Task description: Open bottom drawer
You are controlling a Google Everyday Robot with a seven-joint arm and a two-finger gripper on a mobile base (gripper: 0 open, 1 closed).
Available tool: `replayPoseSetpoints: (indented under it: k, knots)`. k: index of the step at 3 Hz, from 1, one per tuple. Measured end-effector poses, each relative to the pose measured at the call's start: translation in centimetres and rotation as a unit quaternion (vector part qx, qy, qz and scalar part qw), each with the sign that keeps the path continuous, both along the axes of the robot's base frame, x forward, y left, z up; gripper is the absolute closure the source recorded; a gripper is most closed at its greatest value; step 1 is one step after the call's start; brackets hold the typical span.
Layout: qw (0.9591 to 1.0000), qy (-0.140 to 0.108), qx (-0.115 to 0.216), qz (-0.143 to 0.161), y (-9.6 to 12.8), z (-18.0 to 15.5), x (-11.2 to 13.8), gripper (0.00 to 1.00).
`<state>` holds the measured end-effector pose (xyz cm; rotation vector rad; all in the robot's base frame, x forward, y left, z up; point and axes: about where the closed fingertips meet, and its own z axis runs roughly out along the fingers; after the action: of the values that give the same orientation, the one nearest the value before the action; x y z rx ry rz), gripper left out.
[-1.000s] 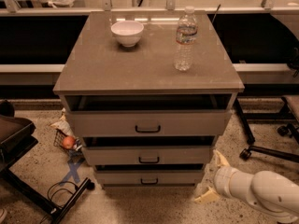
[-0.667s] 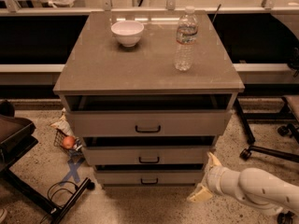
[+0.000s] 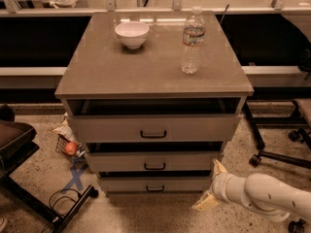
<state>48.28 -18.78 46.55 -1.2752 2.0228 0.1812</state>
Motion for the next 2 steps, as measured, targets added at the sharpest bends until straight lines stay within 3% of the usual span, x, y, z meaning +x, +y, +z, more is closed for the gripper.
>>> replayPoseSetpoints:
  k: [2]
  knots:
    - [0.9969, 0.077, 0.001, 0.014, -0.5, -11.6, 2.2, 0.00]
